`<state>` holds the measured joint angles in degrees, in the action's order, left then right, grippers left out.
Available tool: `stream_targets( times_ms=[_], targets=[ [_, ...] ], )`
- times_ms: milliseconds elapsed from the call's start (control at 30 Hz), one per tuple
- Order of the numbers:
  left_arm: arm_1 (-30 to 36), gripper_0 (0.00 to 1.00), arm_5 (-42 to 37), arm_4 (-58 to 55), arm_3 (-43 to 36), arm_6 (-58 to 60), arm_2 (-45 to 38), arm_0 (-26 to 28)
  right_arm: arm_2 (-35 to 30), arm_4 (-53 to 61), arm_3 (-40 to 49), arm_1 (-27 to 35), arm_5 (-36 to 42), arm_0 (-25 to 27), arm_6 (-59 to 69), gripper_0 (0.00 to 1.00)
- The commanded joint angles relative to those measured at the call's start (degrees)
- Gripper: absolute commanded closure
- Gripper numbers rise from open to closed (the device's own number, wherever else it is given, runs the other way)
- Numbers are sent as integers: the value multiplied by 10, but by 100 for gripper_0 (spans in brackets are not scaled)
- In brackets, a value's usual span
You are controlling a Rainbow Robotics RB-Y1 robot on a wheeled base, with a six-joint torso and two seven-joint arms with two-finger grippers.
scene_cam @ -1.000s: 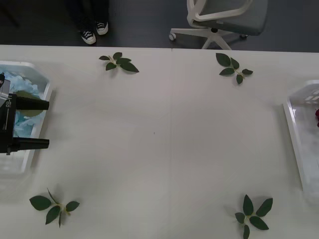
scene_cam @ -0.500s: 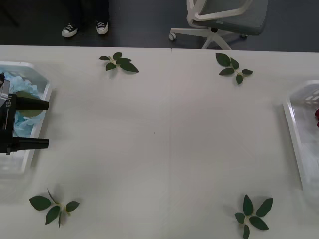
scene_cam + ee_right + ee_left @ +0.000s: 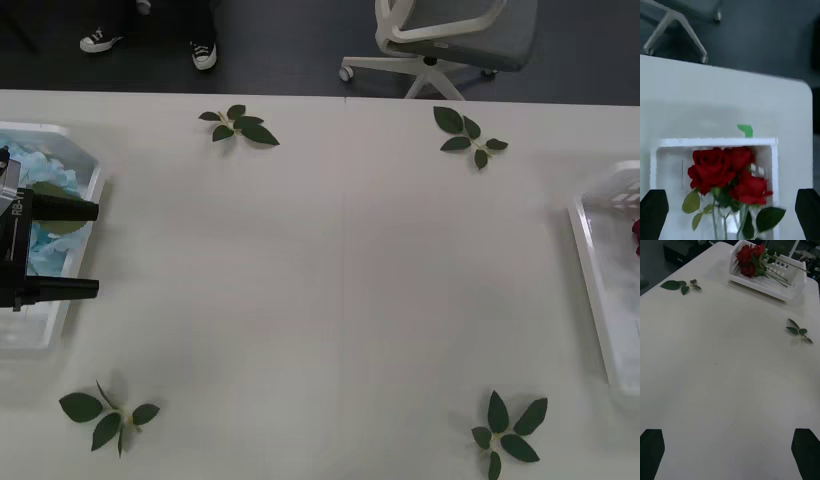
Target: Put the red flowers into the right box and the blue flowers into the left box
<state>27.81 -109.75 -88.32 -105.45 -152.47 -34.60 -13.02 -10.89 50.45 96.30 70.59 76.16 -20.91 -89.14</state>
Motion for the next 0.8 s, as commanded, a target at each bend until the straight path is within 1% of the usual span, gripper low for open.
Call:
stream_targets(
  times_ms=[33,133,233,267,367,467,533,600,667,733,800],
  targets=[
    [20,0,-1,-7,-8,-20,-6,-5,-6,-39,28,-62,-89,7,-56,0],
    [20,0,-1,-7,-8,-20,-6,-5,3,-35,32,-103,-160,18,-96,0],
    [20,0,-1,-7,-8,-20,-6,-5,44,-39,32,-147,-233,18,-118,0],
    [20,0,-1,-7,-8,-20,-6,-5,53,-44,32,-157,-247,18,-118,0],
    [20,0,-1,-7,-8,-20,-6,-5,111,-67,34,-194,-316,15,-118,0],
    [20,0,-1,-7,-8,-20,-6,-5,149,-64,39,-217,-355,6,-118,0],
    [20,0,-1,-7,-8,-20,-6,-5,181,-64,40,-236,-400,6,-119,0],
    [20,0,-1,-7,-8,-20,-6,-5,241,-63,41,-243,-457,4,-120,0],
    [20,0,-1,-7,-8,-20,-6,-5,286,-60,55,-237,-465,-9,-117,0],
    [20,0,-1,-7,-8,-20,-6,-5,316,-44,79,-224,-447,-21,-111,0],
    [20,0,-1,-7,-8,-20,-6,-5,335,2,133,-195,-365,-40,-103,0]
  ],
)
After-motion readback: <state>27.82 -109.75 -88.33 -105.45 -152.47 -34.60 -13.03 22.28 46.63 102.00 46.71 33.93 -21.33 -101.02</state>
